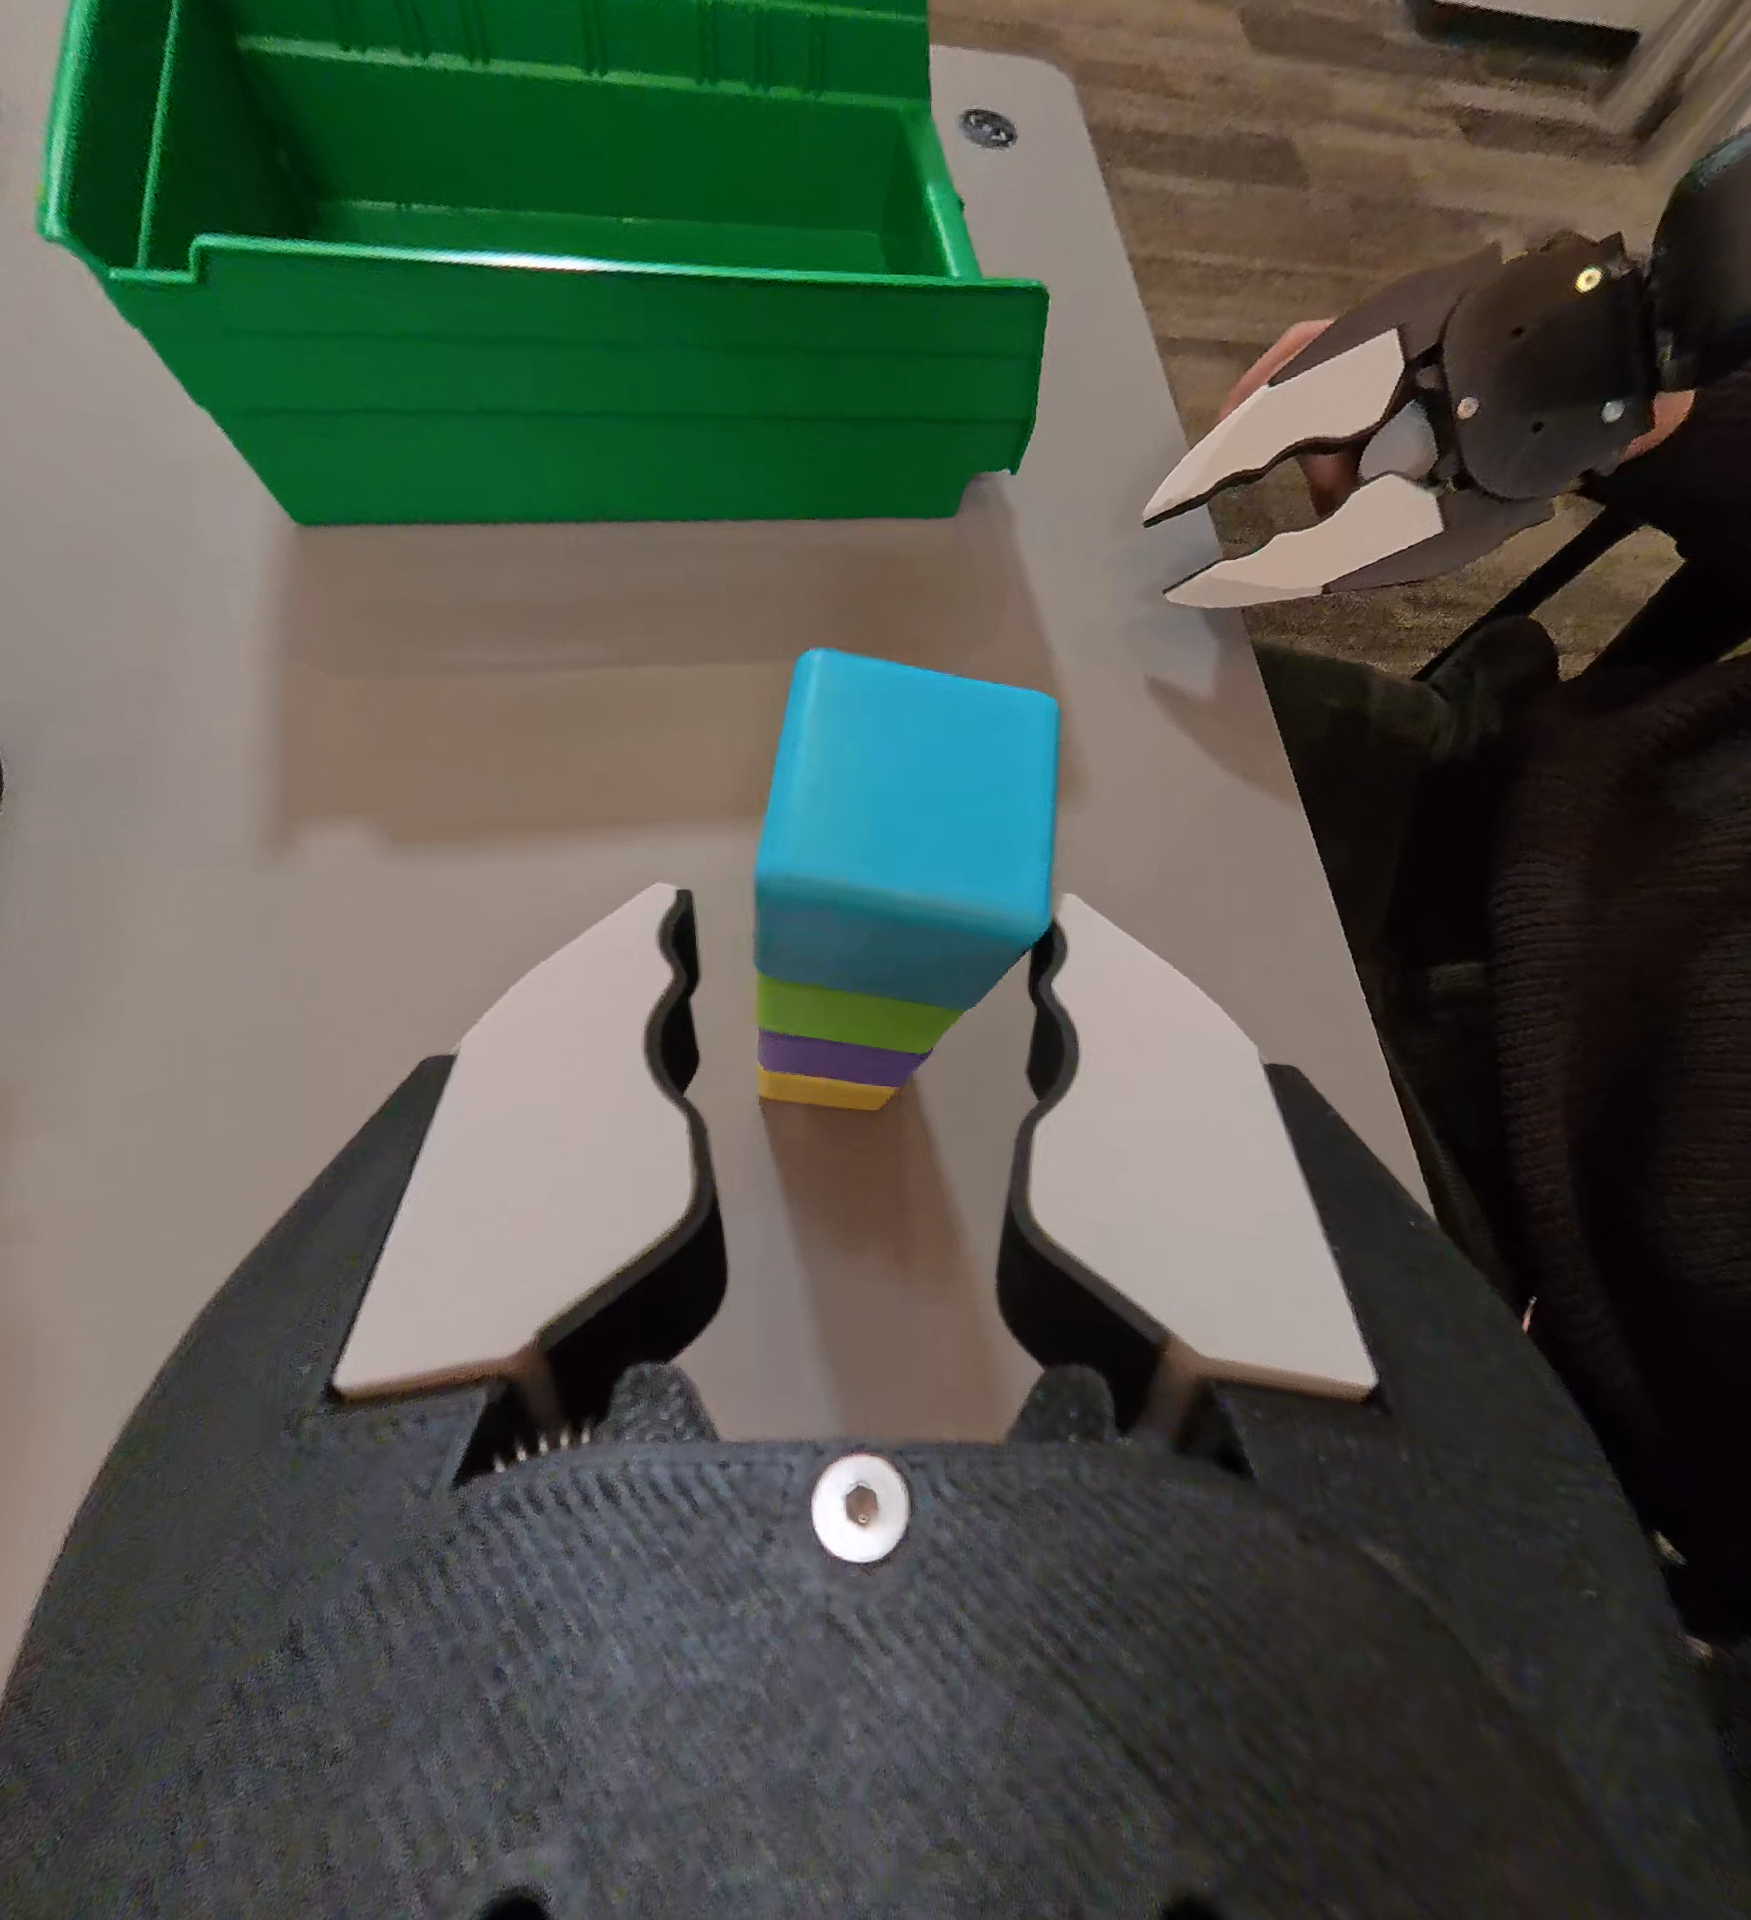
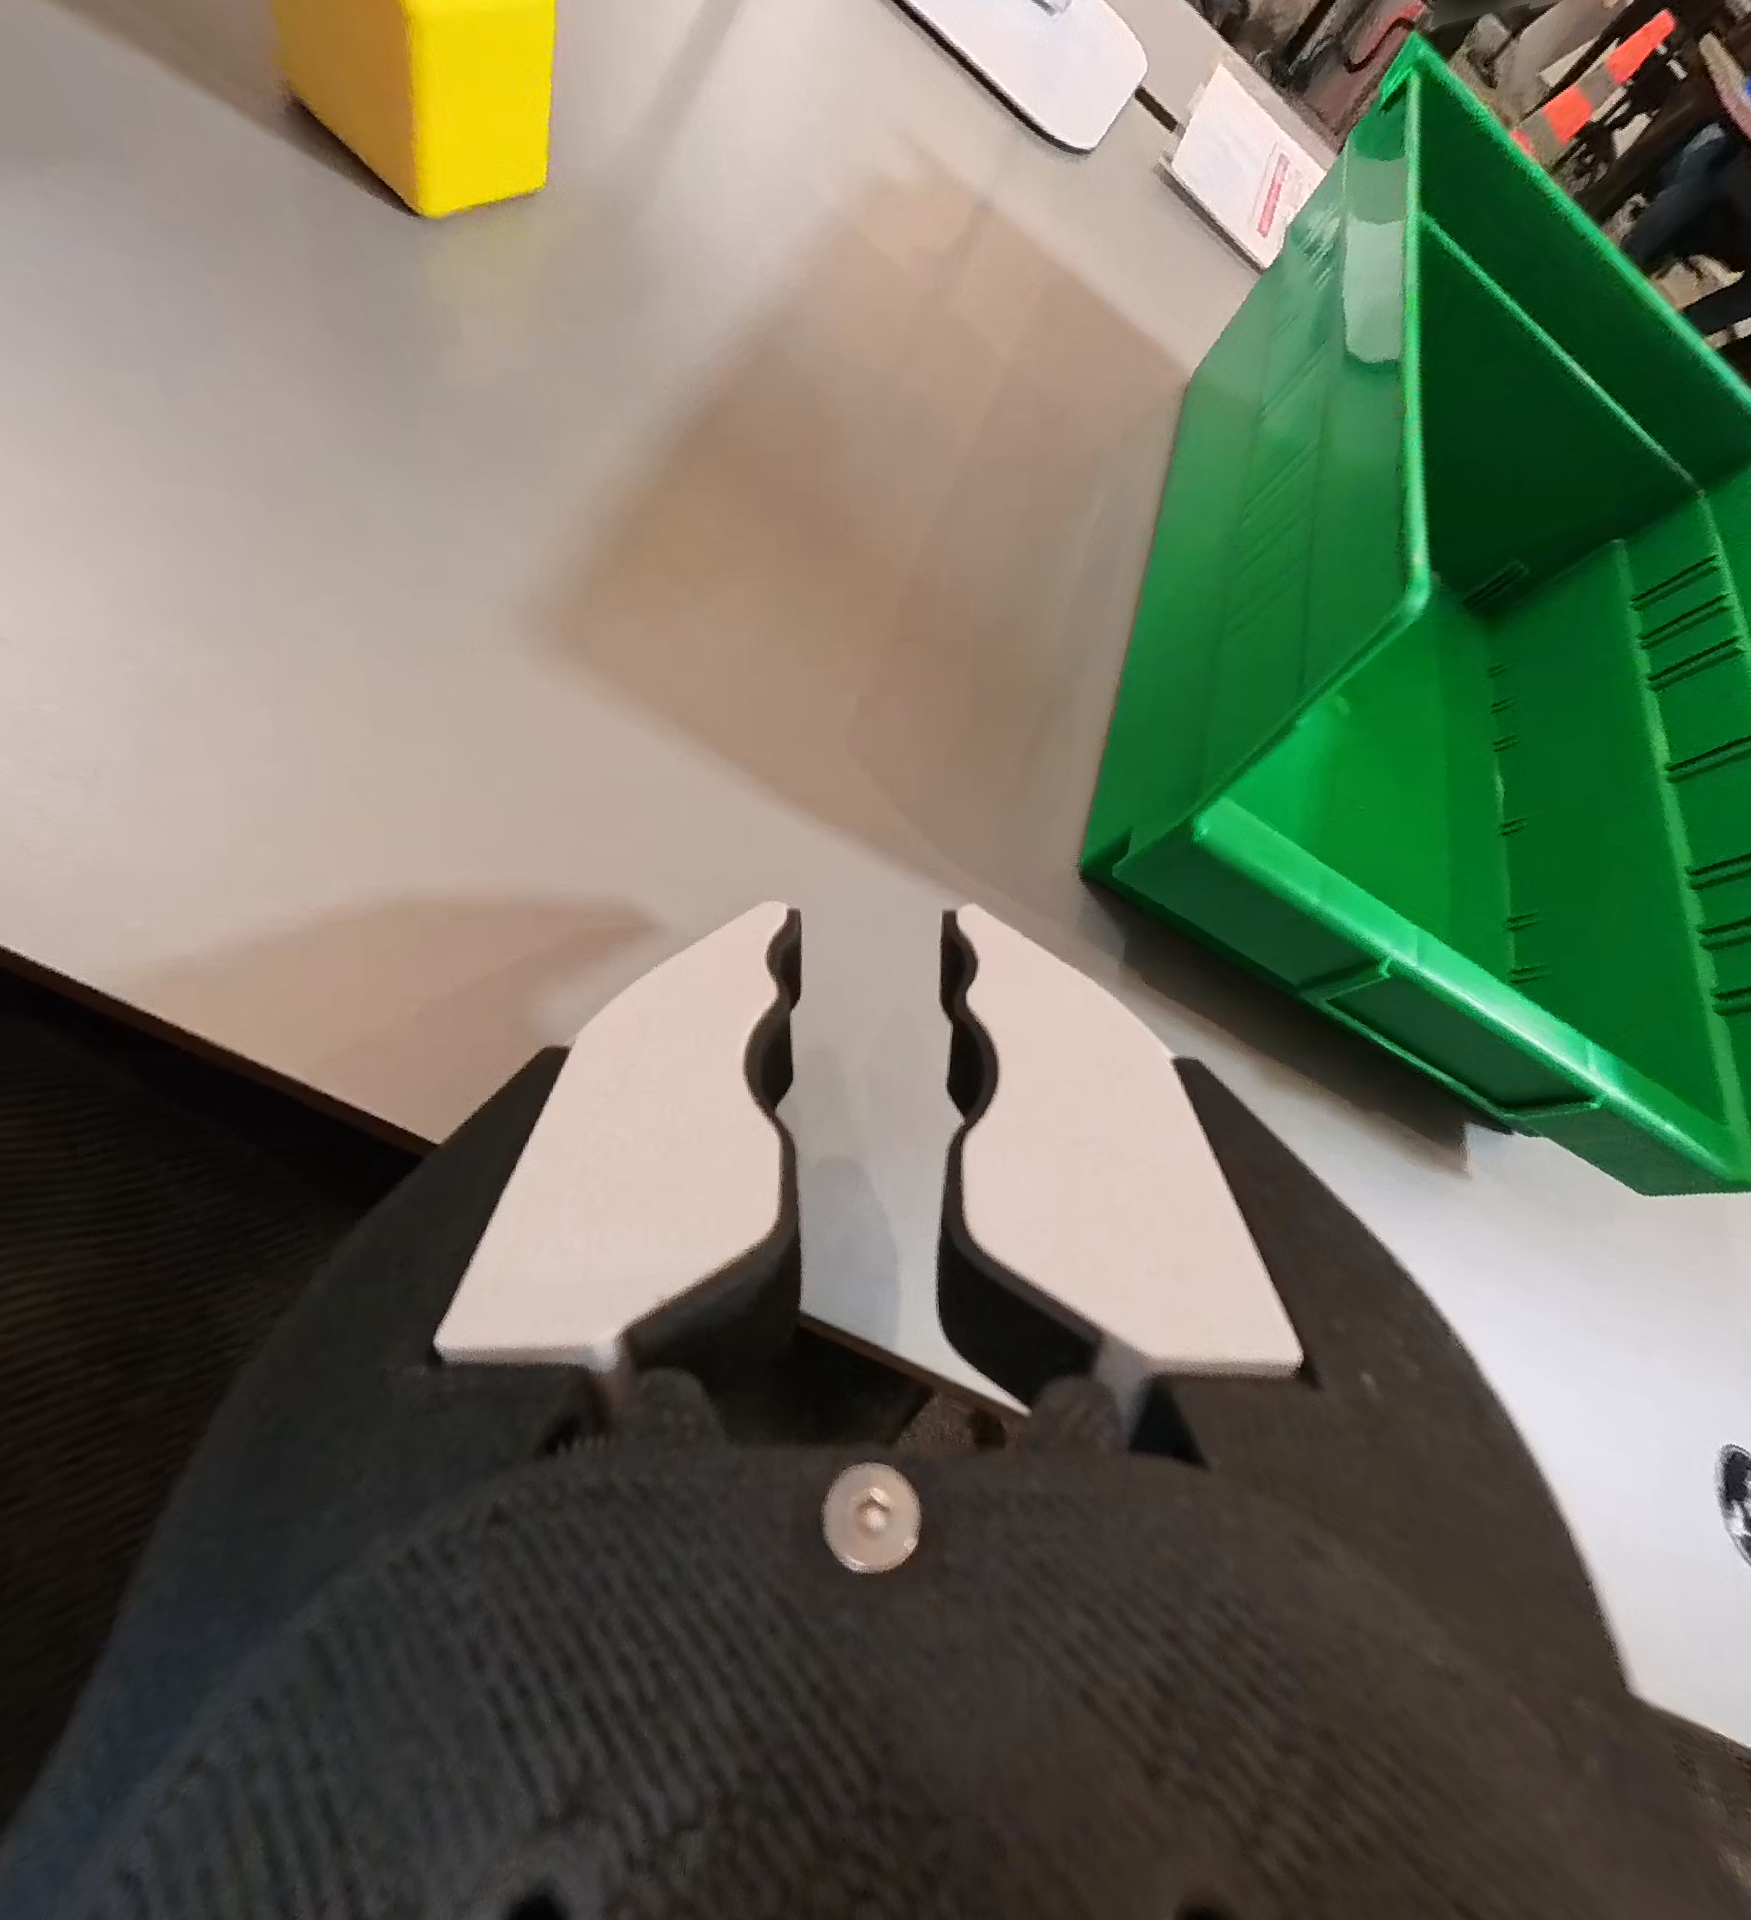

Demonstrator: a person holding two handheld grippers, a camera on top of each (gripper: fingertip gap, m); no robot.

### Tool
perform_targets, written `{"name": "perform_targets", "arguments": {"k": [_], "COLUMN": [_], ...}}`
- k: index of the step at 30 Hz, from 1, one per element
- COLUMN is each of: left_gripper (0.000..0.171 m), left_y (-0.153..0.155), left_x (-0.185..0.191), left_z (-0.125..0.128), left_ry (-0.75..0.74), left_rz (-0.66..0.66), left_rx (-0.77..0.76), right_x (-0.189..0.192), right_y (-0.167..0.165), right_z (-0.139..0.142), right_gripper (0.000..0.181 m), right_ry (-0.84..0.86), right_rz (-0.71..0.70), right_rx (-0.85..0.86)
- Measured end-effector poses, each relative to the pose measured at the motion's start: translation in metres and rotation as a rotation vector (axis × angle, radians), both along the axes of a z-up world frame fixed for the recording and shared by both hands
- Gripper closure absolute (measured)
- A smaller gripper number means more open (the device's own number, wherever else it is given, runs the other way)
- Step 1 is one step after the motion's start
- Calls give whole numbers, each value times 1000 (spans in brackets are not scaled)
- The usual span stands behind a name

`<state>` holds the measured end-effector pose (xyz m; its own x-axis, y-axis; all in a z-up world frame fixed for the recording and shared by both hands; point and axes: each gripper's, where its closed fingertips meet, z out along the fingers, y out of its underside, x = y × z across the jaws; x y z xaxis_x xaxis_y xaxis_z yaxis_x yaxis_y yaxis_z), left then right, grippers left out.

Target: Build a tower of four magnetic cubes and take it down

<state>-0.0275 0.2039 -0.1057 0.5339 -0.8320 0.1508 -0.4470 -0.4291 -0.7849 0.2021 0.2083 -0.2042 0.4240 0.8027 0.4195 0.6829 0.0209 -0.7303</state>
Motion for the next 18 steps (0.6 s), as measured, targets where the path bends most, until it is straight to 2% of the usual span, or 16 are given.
{"name": "perform_targets", "arguments": {"k": [3, 9, 12, 13, 15, 18], "left_gripper": [96, 94, 93, 93, 93, 89], "left_y": [-10, -20, -20, -18, -5, 3], "left_x": [-9, -22, -17, -15, -12, -9], "left_z": [-1, 21, 19, 18, 24, 42], "left_ry": [-13, -128, -119, -105, -114, -222], "left_rz": [13, 67, 88, 97, 154, 257], "left_rx": [-52, 5, 41, 64, 202, 391], "right_x": [-7, -30, -42, -46, -55, -68], "right_y": [-4, -16, -18, -19, -22, -28], "right_z": [4, 13, 18, 19, 23, 29], "right_gripper": [152, 145, 142, 141, 140, 133], "right_ry": [55, 198, 252, 269, 313, 376], "right_rz": [22, 89, 119, 133, 162, 206], "right_rx": [-47, -197, -251, -269, -317, -400]}}
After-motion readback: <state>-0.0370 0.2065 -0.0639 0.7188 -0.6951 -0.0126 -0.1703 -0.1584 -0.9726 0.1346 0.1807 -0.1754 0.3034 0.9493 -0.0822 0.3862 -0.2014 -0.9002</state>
